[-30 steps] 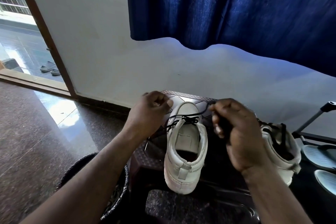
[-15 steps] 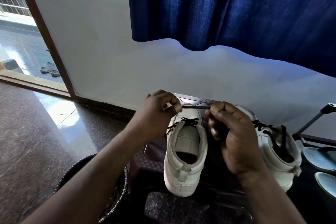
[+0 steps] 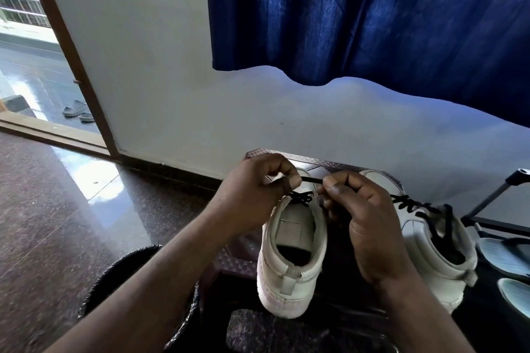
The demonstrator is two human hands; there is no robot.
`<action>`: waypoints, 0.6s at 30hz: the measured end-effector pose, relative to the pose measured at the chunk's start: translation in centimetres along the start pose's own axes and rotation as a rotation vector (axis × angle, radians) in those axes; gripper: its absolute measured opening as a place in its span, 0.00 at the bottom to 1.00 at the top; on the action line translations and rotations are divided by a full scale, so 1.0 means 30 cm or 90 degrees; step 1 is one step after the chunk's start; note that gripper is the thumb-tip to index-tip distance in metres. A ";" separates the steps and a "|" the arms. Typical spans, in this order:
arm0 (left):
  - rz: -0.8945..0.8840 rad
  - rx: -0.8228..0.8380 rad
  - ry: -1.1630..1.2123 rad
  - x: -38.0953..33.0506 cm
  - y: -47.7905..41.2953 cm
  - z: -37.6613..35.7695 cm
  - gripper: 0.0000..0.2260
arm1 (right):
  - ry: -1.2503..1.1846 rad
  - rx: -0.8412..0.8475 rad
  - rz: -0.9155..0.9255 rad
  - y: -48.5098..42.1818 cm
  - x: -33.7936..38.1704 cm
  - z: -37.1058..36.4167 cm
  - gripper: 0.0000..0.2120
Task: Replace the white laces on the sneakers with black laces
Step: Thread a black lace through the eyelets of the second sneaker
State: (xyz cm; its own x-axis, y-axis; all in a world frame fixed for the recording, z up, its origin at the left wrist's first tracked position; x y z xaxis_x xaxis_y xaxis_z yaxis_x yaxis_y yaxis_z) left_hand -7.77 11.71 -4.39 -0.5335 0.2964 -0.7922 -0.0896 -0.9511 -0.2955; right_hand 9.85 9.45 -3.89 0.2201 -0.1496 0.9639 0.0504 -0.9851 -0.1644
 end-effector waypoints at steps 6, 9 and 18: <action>0.044 0.047 0.147 -0.015 0.021 -0.008 0.13 | -0.023 -0.005 0.001 0.001 -0.001 -0.004 0.09; 0.026 0.039 0.119 -0.051 0.028 -0.023 0.09 | 0.038 -0.001 0.033 0.001 0.004 -0.015 0.08; 0.040 0.051 0.142 -0.046 0.032 -0.038 0.11 | 0.062 -0.025 0.049 -0.003 0.006 0.005 0.10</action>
State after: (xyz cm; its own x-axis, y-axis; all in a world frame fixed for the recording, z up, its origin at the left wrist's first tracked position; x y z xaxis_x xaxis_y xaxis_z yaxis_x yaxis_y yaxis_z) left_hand -6.16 10.50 -4.19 -0.3415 0.2390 -0.9090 -0.1333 -0.9697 -0.2049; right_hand 10.04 9.53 -3.73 0.1257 -0.2301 0.9650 -0.0019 -0.9728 -0.2317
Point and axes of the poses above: each hand's wrist, its own y-axis away from the middle knuckle, its own z-axis out of the back of the hand, x = y × z, the point moved 9 cm from there along -y, towards the middle knuckle, and after that the axes turned 10 degrees about -y, right-handed, at the moved point
